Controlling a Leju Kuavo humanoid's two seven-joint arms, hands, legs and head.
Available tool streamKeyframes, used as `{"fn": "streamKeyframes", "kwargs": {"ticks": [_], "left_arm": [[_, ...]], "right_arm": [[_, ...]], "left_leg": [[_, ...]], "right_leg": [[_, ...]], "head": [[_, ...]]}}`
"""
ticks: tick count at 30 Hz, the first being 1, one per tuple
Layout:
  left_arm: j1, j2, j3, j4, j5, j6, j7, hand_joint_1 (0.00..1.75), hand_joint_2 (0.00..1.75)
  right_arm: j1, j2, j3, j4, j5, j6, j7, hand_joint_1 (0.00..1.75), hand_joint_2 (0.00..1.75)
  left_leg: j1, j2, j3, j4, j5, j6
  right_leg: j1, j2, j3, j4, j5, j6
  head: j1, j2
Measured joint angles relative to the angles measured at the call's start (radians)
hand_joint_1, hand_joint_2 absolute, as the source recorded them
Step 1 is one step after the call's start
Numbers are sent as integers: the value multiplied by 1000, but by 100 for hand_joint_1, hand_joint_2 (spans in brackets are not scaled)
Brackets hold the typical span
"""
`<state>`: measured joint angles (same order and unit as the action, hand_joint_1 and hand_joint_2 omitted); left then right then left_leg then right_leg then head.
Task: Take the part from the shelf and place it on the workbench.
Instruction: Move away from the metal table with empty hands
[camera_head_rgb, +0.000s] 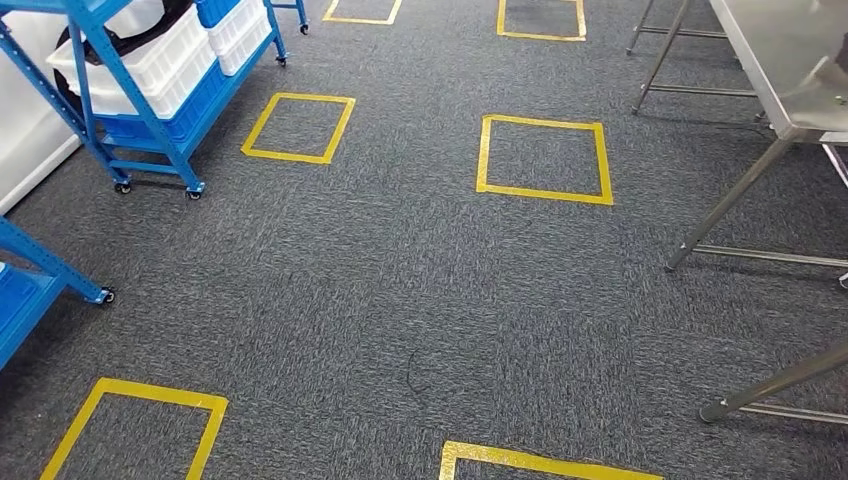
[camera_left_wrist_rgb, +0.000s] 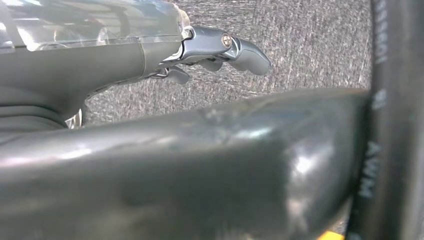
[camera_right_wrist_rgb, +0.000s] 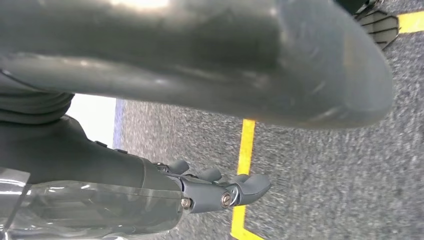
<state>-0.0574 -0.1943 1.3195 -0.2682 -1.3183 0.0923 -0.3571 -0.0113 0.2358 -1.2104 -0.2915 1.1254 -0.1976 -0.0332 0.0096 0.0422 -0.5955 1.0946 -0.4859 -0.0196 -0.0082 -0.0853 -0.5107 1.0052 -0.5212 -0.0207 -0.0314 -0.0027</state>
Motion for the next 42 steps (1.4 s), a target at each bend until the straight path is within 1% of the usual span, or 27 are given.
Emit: {"fn": "streamKeyframes", "kwargs": {"ticks": [2,4,5,7,9,11,12,13,15,17,19,20,22,24,25,26,27,28,30,32,33,35,37,39,40,41,42], "left_arm": [[-2,0,0,0,-1,0,1,0,0],[0,0,0,0,-1,0,2,0,0],[2,0,0,0,-1,0,2,0,0],[2,0,0,0,-2,-1,3,0,0],[0,0,0,0,-2,-2,3,0,0],[-1,1,0,0,-2,-3,3,0,0],[-1,1,0,0,-2,-3,3,0,0],[0,1,0,0,-3,-3,3,0,0],[0,1,0,0,-4,-3,3,0,0],[-2,1,0,0,-5,-3,3,0,0],[0,1,0,0,-5,-3,3,0,0],[2,1,0,0,-5,-3,3,0,0],[2,2,0,0,-5,-2,4,0,0],[-1,2,0,0,-5,-1,4,0,0],[-2,2,0,0,-5,-1,4,0,0],[-2,2,0,0,-5,-1,4,0,0],[-1,2,0,0,-5,-1,4,0,0],[1,2,0,0,-5,-1,4,0,0],[1,2,0,0,-5,0,4,0,0],[-1,3,0,0,-5,0,4,0,0],[-1,3,0,0,-5,0,4,0,0],[2,3,0,0,-5,0,4,0,0],[3,2,0,0,-5,0,4,0,0],[-1,3,0,0,-5,0,4,0,0],[-2,3,0,0,-4,0,4,0,0],[-3,4,0,0,-4,0,4,0,0],[-2,4,0,0,-4,0,4,0,0]], "right_arm": [[-2,0,0,1,0,3,1,0,0],[-8,0,0,1,2,5,2,0,0],[-10,0,0,1,3,6,2,0,0],[-11,0,0,1,5,9,2,0,0],[-7,0,-1,2,6,11,3,0,0],[-6,0,-1,2,8,14,3,0,0],[-5,0,-1,2,8,14,3,0,0],[-5,0,-1,3,9,15,3,0,0],[-4,0,-1,3,11,15,3,0,0],[-4,-1,-2,3,13,16,3,0,0],[-7,-1,-2,3,13,16,3,0,0],[-8,-1,-2,3,14,17,3,0,0],[-8,-1,-2,3,14,18,3,0,0],[-4,-1,-2,3,15,19,3,0,0],[-3,-1,-3,3,15,19,3,0,0],[-3,-1,-3,3,15,19,3,0,0],[-3,-1,-4,3,16,19,3,0,0],[-4,-1,-5,3,16,19,3,0,0],[-5,-1,-6,3,16,19,3,0,0],[-5,-1,-8,3,16,19,3,0,0],[-7,-1,-8,3,16,19,3,0,0],[-13,-1,-9,3,16,19,3,0,0],[-15,-1,-9,3,17,19,4,0,0],[-12,-1,-10,3,17,19,4,0,0],[-11,-1,-10,3,17,19,4,0,0],[-10,-1,-11,4,17,19,4,0,0],[-9,-1,-11,4,17,19,4,0,0]], "left_leg": [[-7,24,37,-72,19,13],[-10,6,35,-79,20,24],[-9,-3,37,-84,22,30],[-4,-23,43,-95,29,43],[-4,-43,43,-98,32,51],[-6,-69,42,-97,32,53],[-7,-83,43,-96,32,53],[-7,-97,45,-94,31,52],[-8,-122,45,-88,28,46],[-8,-143,38,-82,25,36],[-6,-163,31,-82,27,23],[-5,-165,29,-81,26,17],[-6,-129,11,-40,0,9],[-5,-76,-45,76,-63,3],[-3,-63,-78,142,-91,0],[-1,-56,-100,187,-104,-3],[1,-52,-105,198,-99,-4],[2,-46,-88,167,-74,-4],[0,-13,-18,32,-11,1],[-6,14,31,-62,19,12],[-9,16,36,-74,18,18],[-10,-5,35,-79,22,30],[-5,-23,40,-89,28,42],[-4,-42,42,-94,32,51],[-5,-52,41,-93,32,54],[-6,-65,40,-92,32,55],[-6,-78,41,-91,32,54]], "right_leg": [[3,-18,7,1,-6,10],[4,-35,12,-1,-9,20],[1,-30,15,2,-13,26],[-3,14,-1,49,-48,34],[-6,66,-62,169,-112,35],[-6,79,-119,267,-137,36],[-6,81,-125,267,-119,35],[-7,85,-112,228,-83,34],[-9,120,-61,101,-10,29],[-9,153,-33,28,14,24],[-7,146,-30,18,12,17],[-8,135,-28,14,14,11],[-10,111,-21,3,18,-3],[-6,83,-18,0,17,-12],[-4,68,-17,0,15,-15],[-2,54,-16,0,13,-16],[-1,41,-15,0,11,-16],[0,29,-12,0,8,-14],[1,7,-3,1,1,-8],[5,-12,4,3,-6,2],[6,-19,7,3,-9,6],[4,-29,11,3,-12,16],[1,4,4,32,-36,26],[-4,57,-47,137,-93,31],[-5,71,-82,203,-121,32],[-5,77,-112,254,-134,32],[-5,79,-127,273,-127,32]], "head": [[0,0],[0,0],[0,0],[1,0],[1,0],[1,0],[1,0],[1,0],[1,0],[1,0],[0,0],[0,0],[0,0],[0,0],[0,0],[0,0],[0,0],[0,0],[0,0],[0,0],[1,0],[0,0],[0,0],[1,0],[0,0],[0,0],[0,0]]}}
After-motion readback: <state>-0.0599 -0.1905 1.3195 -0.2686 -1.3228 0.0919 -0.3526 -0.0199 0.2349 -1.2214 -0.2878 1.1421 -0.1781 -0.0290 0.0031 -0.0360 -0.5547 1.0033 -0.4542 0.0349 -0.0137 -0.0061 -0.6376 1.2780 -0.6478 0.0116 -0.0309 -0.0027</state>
